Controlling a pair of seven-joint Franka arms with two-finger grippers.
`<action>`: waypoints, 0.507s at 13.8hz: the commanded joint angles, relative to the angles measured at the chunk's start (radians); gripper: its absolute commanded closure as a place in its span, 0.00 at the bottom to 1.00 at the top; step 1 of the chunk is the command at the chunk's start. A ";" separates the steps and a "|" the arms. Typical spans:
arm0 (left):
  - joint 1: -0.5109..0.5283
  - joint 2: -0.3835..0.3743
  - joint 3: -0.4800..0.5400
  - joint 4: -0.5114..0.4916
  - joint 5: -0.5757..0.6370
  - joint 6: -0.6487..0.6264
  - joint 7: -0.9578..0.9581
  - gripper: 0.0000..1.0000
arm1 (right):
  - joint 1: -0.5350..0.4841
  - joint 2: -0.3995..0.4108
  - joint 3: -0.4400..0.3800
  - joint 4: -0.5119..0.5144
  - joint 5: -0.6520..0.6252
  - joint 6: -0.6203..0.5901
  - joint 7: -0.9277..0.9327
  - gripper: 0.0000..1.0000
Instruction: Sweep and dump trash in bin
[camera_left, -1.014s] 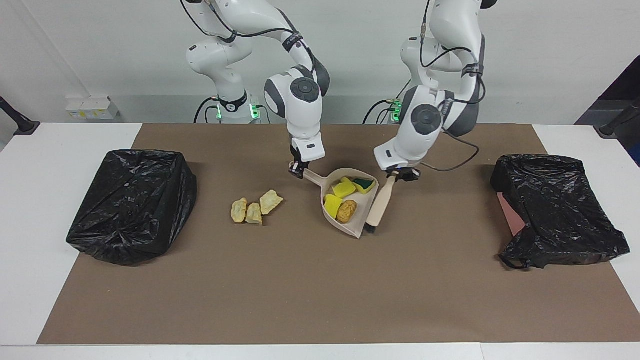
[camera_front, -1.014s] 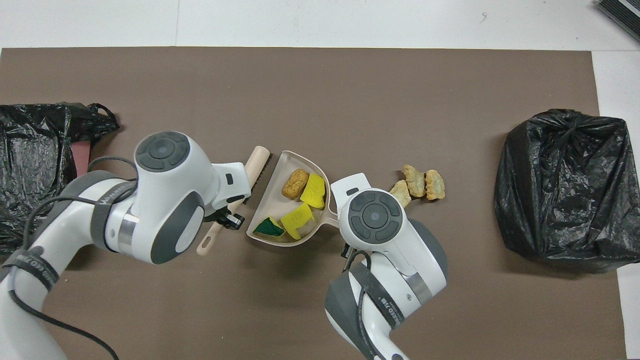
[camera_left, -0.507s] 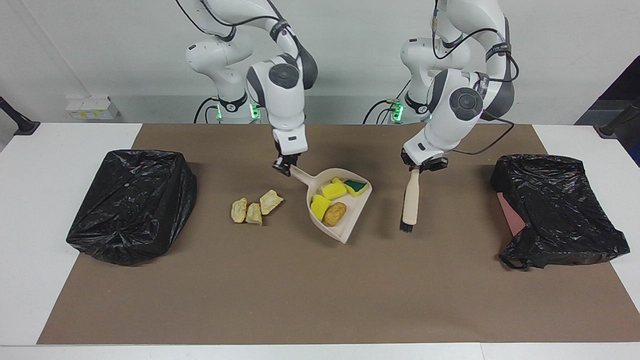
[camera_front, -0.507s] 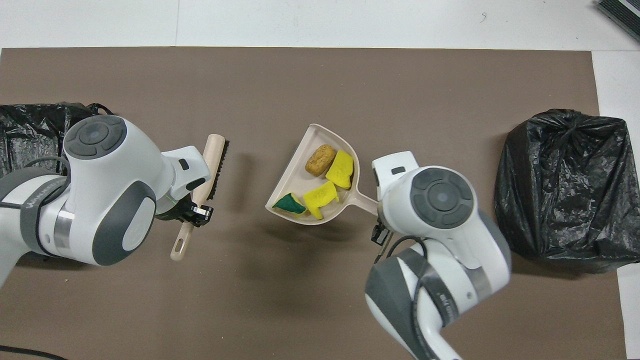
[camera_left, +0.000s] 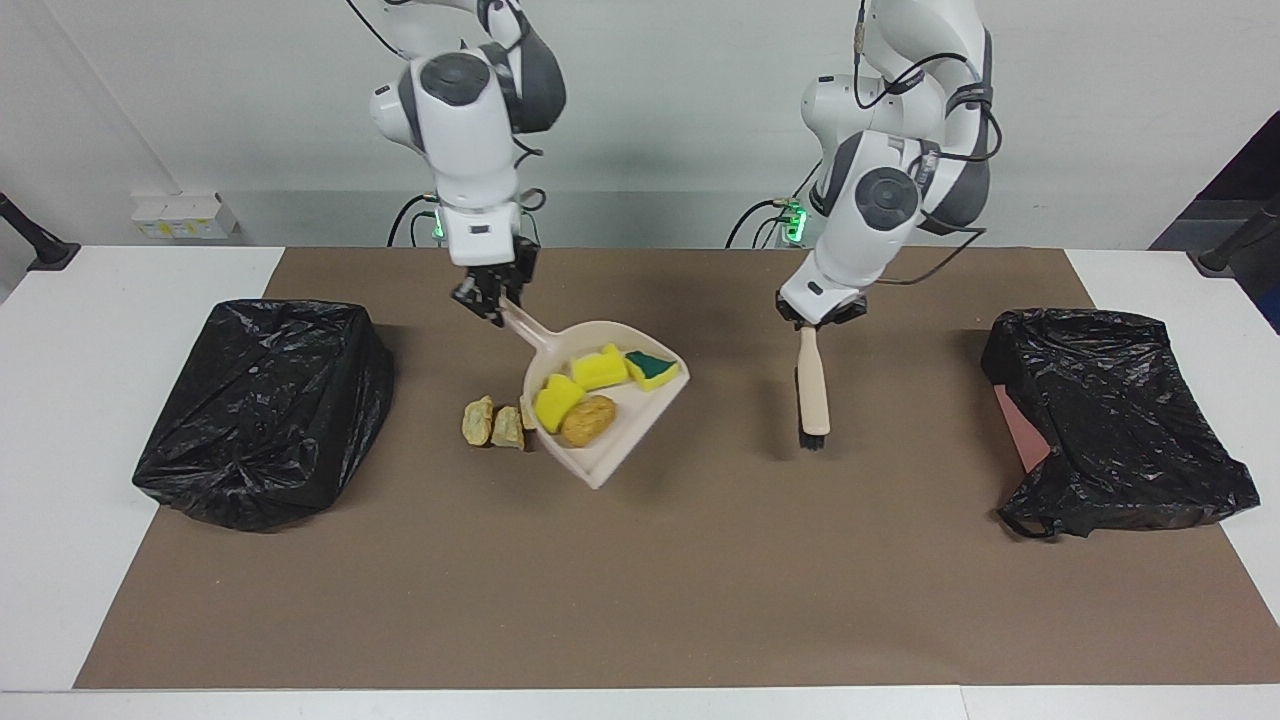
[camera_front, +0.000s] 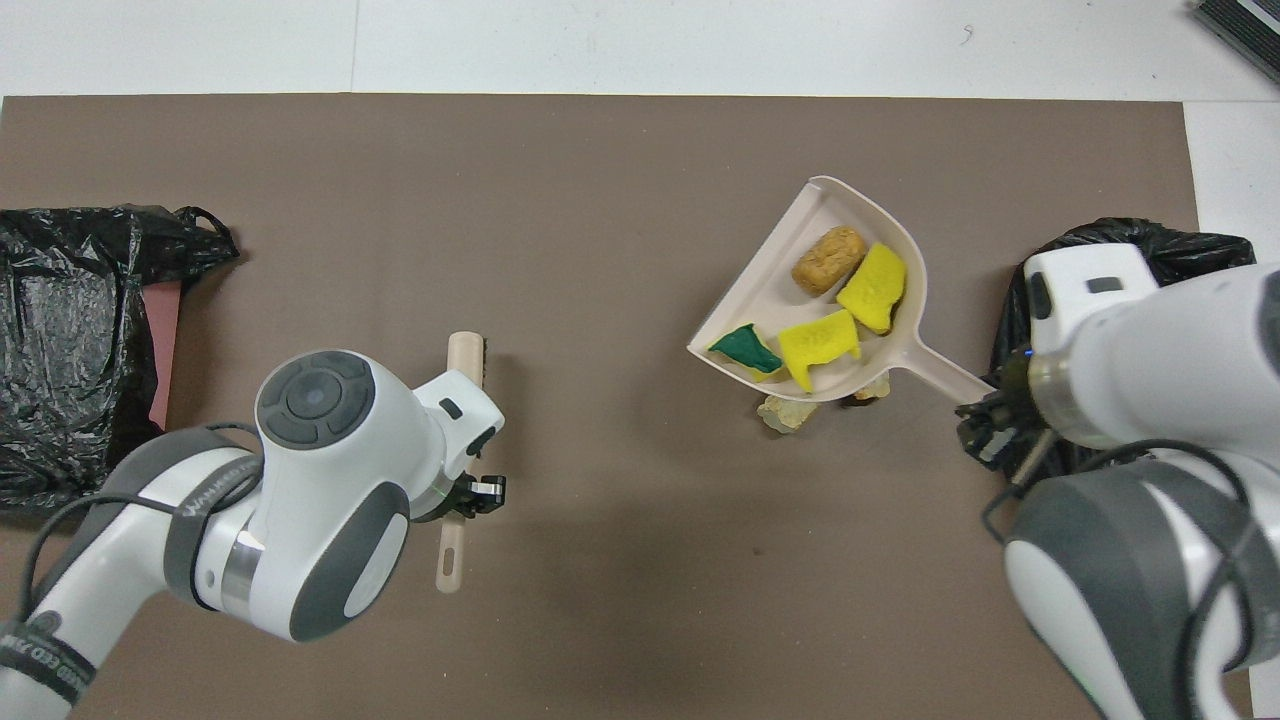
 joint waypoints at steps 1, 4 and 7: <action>-0.083 -0.094 0.014 -0.125 -0.081 0.075 -0.041 1.00 | -0.173 -0.033 0.011 -0.004 -0.018 -0.044 -0.198 1.00; -0.174 -0.117 0.014 -0.207 -0.138 0.161 -0.091 1.00 | -0.398 -0.038 0.008 -0.007 -0.038 -0.035 -0.436 1.00; -0.247 -0.091 0.014 -0.251 -0.150 0.276 -0.202 1.00 | -0.561 -0.023 0.010 -0.007 -0.197 0.029 -0.639 1.00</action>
